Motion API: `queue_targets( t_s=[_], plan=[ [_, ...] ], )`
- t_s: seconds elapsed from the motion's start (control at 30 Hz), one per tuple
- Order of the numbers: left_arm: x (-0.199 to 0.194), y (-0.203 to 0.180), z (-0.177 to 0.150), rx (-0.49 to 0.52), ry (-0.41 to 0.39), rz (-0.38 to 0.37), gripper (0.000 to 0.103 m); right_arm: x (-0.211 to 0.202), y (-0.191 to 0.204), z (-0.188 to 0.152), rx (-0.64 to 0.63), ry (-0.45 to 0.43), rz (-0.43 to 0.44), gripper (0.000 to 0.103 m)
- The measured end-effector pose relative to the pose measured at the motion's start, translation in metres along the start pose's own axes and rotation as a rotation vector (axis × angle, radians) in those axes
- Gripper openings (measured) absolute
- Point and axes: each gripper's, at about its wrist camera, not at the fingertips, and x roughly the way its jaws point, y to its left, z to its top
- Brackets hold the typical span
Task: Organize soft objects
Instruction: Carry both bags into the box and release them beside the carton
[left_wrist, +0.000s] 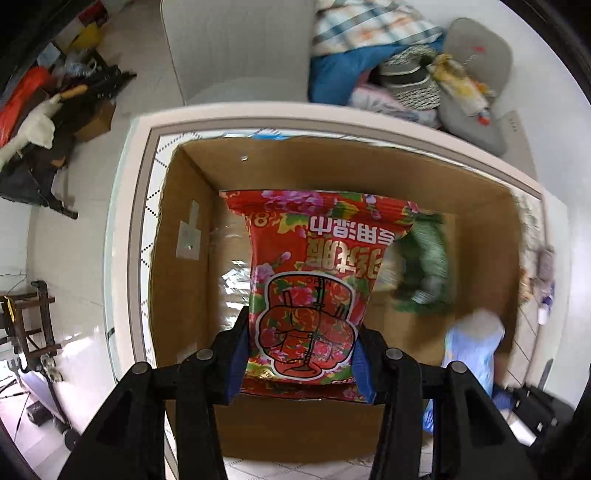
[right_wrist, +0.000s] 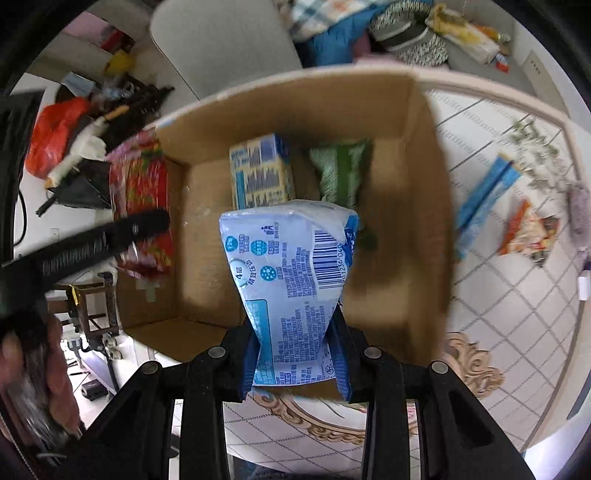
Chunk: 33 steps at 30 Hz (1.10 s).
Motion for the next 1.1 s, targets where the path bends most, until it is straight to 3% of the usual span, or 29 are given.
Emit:
queue_targets(
  t_s=[0.2, 0.4, 0.5, 0.57, 0.63, 0.7, 0.77, 0.83, 0.93, 1.1],
  plan=[
    [0.047, 0.014, 0.026, -0.014, 0.084, -0.011, 0.045, 0.06, 0.005, 0.011, 0.011, 0.069, -0.06, 0.036],
    [0.063, 0.007, 0.033, 0.004, 0.112, 0.009, 0.046, 0.085, 0.009, 0.011, 0.0, 0.099, -0.096, 0.037],
    [0.062, 0.007, 0.034, -0.006, 0.113, 0.01, 0.049, 0.091, 0.013, 0.011, -0.015, 0.112, -0.101, 0.045],
    [0.06, 0.009, 0.034, -0.036, 0.117, -0.03, 0.058, 0.091, 0.014, 0.01, -0.012, 0.106, -0.104, 0.058],
    [0.052, 0.009, 0.032, -0.037, 0.101, -0.024, 0.066, 0.087, 0.021, 0.012, -0.007, 0.085, -0.116, 0.072],
    [0.04, 0.007, 0.027, -0.02, 0.071, -0.004, 0.07, 0.082, 0.019, 0.011, -0.003, 0.081, -0.112, 0.072],
    [0.029, 0.005, 0.021, -0.006, 0.054, 0.006, 0.088, 0.077, 0.017, 0.009, 0.003, 0.071, -0.114, 0.072],
    [0.019, 0.006, 0.011, 0.001, 0.032, 0.029, 0.095, 0.069, 0.016, 0.007, 0.002, 0.056, -0.125, 0.077],
    [0.002, 0.009, -0.008, 0.018, -0.016, 0.058, 0.095, 0.052, 0.012, 0.008, 0.003, 0.033, -0.13, 0.095],
    [-0.013, 0.01, -0.04, 0.016, -0.082, 0.062, 0.099, 0.024, 0.006, 0.0, -0.004, -0.029, -0.16, 0.096]
  ],
)
